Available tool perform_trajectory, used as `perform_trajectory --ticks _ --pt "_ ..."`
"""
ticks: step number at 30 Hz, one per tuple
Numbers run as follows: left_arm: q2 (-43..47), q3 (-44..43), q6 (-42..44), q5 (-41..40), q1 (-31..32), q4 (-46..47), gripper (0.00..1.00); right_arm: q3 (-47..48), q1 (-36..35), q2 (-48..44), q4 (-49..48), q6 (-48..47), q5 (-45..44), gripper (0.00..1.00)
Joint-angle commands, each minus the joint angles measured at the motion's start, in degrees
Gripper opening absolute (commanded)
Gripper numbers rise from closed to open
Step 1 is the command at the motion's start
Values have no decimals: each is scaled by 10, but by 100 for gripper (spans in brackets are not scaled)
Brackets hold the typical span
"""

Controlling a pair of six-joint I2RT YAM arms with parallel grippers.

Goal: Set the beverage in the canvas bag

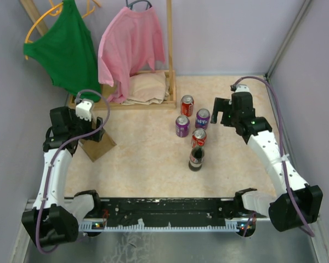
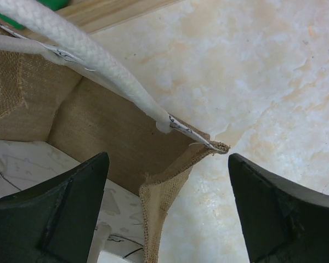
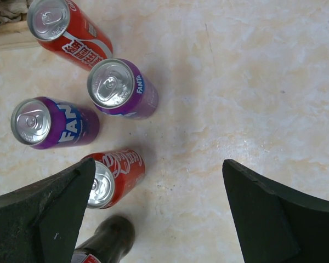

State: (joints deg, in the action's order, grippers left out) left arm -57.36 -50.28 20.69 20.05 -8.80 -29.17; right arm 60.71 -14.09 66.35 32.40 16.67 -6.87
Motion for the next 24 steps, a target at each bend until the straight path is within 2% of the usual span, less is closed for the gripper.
perform_trajectory --ticks 1,9,15,18,21,24 --pt "-2 15 55 -3 -3 -4 94 -13 -2 -38 -12 4 -11 99" --pt "23 38 87 57 -4 -24 90 -18 -2 -50 -5 5 -17 99" --pt "28 69 106 78 -4 -19 83 -18 -2 -50 -8 7 -12 99" --pt "22 83 109 86 -4 2 76 -19 -2 -50 -10 9 -9 99" --pt "11 87 108 93 -3 19 60 -18 -2 -49 -10 12 -5 99" --pt "-4 70 106 111 -4 9 27 -17 -2 -51 -6 13 -7 99"
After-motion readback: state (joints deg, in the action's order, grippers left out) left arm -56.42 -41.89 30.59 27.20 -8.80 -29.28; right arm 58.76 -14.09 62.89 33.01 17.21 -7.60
